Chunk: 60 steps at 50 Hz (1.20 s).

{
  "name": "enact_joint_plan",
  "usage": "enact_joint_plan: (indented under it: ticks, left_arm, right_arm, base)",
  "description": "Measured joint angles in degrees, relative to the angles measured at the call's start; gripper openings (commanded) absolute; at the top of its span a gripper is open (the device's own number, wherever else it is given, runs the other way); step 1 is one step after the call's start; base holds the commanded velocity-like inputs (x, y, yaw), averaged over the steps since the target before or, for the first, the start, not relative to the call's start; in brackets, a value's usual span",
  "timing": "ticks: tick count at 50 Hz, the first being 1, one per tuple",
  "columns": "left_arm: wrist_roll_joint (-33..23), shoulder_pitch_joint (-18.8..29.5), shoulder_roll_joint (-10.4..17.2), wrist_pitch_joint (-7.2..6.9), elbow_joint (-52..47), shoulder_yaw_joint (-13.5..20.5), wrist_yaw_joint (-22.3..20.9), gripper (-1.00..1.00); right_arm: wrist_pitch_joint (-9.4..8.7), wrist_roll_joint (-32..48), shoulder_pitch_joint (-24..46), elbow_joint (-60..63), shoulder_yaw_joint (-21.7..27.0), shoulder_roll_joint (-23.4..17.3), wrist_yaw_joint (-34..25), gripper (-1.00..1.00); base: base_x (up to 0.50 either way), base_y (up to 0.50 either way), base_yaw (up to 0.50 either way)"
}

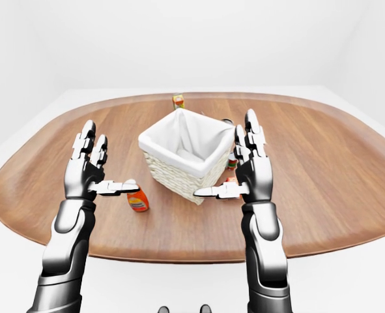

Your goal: Pick up the butter and put it in the basket.

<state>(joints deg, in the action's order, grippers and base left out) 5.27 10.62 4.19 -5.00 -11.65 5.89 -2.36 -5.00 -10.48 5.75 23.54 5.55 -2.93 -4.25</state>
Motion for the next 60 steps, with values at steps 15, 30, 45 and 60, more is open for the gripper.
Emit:
enact_joint_plan:
  ticks: [15, 30, 45, 60]
  left_arm:
    - [0.2, -0.1, 0.0, 0.00, 0.0, 0.0, 0.1, 1.00]
    - [0.3, -0.2, -0.1, 0.00, 0.0, 0.0, 0.0, 1.00]
    - [0.2, -0.5, -0.2, 0.00, -0.2, -0.1, 0.0, 1.00]
    - [0.5, -0.5, -0.1, 0.00, -0.1, 0.0, 0.1, 1.00]
  right_arm:
    - [0.00, -1.1, -0.2, 0.3, 0.3, 0.1, 0.5, 1.00]
    - [0.00, -0.2, -0.2, -0.3, -0.3, 0.2, 1.0, 1.00]
    - [0.00, 4.2, 0.2, -3.1, 0.2, -1.9, -2.1, 1.00]
    - [10.00, 18.0, 0.2, -13.5, 6.4, -8.9, -14.5, 1.00]
  base:
    - [0.50, 0.04, 0.00]
    - [0.12, 0.00, 0.00]
    - [0.00, 0.00, 0.00]
    - [0.00, 0.00, 0.00]
